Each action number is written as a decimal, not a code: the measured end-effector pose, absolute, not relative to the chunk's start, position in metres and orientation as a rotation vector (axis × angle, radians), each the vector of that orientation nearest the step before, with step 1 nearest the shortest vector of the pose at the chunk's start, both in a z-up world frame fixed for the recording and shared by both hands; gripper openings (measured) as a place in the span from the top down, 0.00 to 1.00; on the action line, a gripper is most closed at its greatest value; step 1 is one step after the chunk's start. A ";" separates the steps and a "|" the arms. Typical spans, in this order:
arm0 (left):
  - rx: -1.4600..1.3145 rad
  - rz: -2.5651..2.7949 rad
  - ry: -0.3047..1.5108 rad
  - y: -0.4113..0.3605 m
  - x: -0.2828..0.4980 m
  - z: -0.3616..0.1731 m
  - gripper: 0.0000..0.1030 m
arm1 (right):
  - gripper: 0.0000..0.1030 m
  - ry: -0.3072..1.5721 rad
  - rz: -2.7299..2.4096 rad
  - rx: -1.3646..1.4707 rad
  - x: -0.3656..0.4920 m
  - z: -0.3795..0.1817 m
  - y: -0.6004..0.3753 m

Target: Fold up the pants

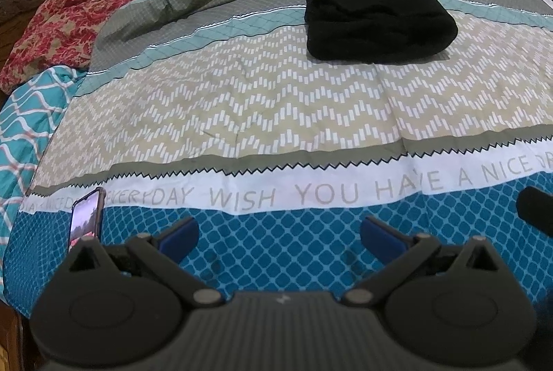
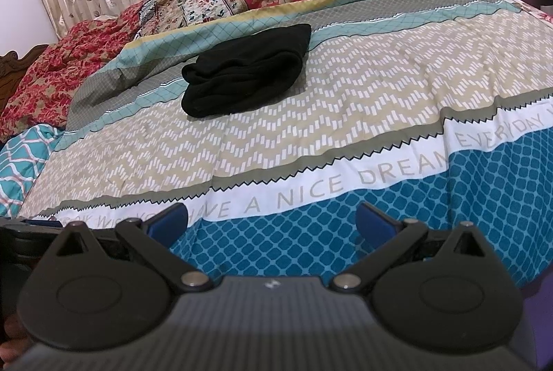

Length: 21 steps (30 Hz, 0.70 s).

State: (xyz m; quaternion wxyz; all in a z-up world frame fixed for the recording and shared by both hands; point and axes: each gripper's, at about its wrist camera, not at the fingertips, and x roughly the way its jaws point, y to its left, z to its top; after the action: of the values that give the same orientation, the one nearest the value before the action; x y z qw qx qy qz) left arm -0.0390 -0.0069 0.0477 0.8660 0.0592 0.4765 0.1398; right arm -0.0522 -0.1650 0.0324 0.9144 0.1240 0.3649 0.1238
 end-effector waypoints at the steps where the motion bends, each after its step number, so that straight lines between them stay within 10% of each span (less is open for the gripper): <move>1: 0.124 0.289 0.999 -0.007 -0.039 0.048 0.00 | 0.00 0.752 0.254 0.257 -0.052 0.032 -0.165; 21: 0.130 0.262 1.018 -0.015 -0.036 0.044 0.00 | 0.00 0.748 0.244 0.277 -0.050 0.032 -0.172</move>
State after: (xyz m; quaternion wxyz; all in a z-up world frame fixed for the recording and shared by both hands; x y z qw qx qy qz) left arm -0.0361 -0.0154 0.0439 0.8631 0.0622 0.4853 0.1251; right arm -0.0504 -0.1717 0.0319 0.9143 0.1347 0.3632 0.1187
